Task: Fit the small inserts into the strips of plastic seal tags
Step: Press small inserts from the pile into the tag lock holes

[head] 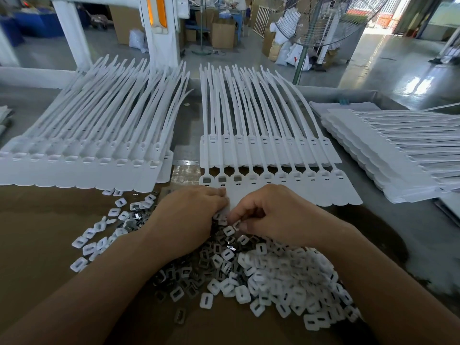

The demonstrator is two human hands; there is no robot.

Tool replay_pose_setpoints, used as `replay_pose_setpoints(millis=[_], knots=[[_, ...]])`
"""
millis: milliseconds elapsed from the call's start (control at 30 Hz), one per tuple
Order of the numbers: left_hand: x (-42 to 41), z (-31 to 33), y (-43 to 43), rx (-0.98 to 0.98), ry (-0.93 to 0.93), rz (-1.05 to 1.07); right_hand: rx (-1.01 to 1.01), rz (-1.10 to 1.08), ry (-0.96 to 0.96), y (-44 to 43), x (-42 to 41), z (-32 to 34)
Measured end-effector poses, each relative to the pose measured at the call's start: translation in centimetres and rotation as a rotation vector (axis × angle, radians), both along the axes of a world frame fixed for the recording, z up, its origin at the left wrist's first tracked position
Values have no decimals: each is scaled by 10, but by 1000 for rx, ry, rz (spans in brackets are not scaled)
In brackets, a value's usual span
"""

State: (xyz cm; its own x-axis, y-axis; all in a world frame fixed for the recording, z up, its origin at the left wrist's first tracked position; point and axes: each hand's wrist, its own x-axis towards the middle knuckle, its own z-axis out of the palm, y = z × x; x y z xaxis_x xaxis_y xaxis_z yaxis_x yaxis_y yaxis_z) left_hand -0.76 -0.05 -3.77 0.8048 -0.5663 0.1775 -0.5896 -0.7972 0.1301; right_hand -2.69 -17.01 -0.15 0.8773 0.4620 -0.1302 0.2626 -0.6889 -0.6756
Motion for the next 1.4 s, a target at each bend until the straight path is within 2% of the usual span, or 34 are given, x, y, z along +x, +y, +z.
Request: replay_pose_setpoints(millis=[233,567,800,1400], knots=[[-1,1,0,-9,6,17,4,-74,-45,-3,4,3],[1,-1,2,-40,-3,-3,-40,-318,-176,-21,55,7],[-1,-1,5,-45,3,-10,-81,-364,-121,-12,69,-7],[0,-2,3,-51,-8,-12,-85,-450,-166,-14,72,-16]])
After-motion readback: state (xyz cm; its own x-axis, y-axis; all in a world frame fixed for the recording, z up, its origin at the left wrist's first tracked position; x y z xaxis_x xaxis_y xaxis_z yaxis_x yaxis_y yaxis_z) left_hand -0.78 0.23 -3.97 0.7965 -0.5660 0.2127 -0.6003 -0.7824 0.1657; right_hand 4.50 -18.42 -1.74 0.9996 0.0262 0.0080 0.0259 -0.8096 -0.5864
